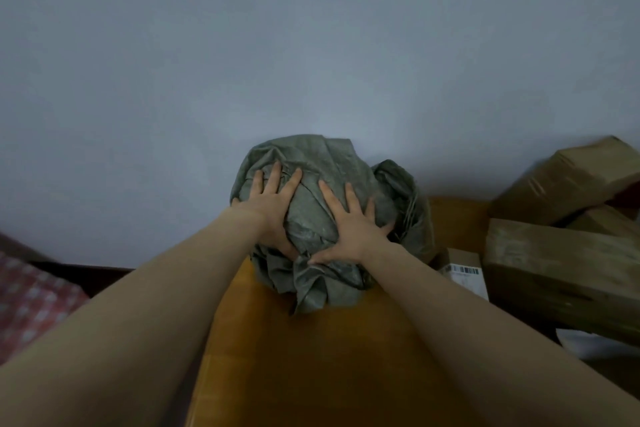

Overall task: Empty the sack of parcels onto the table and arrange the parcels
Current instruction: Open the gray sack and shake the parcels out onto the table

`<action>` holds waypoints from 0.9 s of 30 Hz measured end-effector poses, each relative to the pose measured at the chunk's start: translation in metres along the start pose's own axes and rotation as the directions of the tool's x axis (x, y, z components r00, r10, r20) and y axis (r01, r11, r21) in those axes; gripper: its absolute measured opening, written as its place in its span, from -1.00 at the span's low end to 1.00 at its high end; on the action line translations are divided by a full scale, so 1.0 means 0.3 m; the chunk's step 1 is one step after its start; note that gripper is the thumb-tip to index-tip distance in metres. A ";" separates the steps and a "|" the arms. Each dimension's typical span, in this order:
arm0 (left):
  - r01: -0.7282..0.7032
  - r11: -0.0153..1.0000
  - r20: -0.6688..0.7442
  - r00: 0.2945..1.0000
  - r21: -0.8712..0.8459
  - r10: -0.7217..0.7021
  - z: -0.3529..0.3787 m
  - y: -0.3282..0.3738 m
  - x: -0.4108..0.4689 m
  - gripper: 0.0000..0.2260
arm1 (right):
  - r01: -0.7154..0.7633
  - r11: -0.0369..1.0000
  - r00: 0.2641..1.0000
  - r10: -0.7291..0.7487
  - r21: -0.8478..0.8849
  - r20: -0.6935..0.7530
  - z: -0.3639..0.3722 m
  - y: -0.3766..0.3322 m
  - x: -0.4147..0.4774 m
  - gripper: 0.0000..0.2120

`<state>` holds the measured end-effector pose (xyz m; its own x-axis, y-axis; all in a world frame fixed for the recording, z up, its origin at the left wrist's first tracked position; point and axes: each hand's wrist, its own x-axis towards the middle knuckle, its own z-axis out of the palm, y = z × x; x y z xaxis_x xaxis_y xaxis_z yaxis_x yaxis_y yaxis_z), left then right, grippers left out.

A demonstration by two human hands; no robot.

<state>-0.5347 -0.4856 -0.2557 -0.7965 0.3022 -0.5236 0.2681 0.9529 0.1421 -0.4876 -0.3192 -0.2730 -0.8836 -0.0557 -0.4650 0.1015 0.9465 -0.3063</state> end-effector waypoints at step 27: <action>0.099 0.956 -0.429 0.903 0.275 0.030 0.049 0.077 -0.142 0.04 | 0.016 0.990 1.000 -0.016 0.143 -0.001 -0.055 0.021 -0.120 0.05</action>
<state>-0.4866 -0.4769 -0.2425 -0.9434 0.3134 -0.1082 0.3269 0.9336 -0.1467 -0.4627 -0.3059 -0.2445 -0.8855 -0.0707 -0.4592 0.1516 0.8904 -0.4293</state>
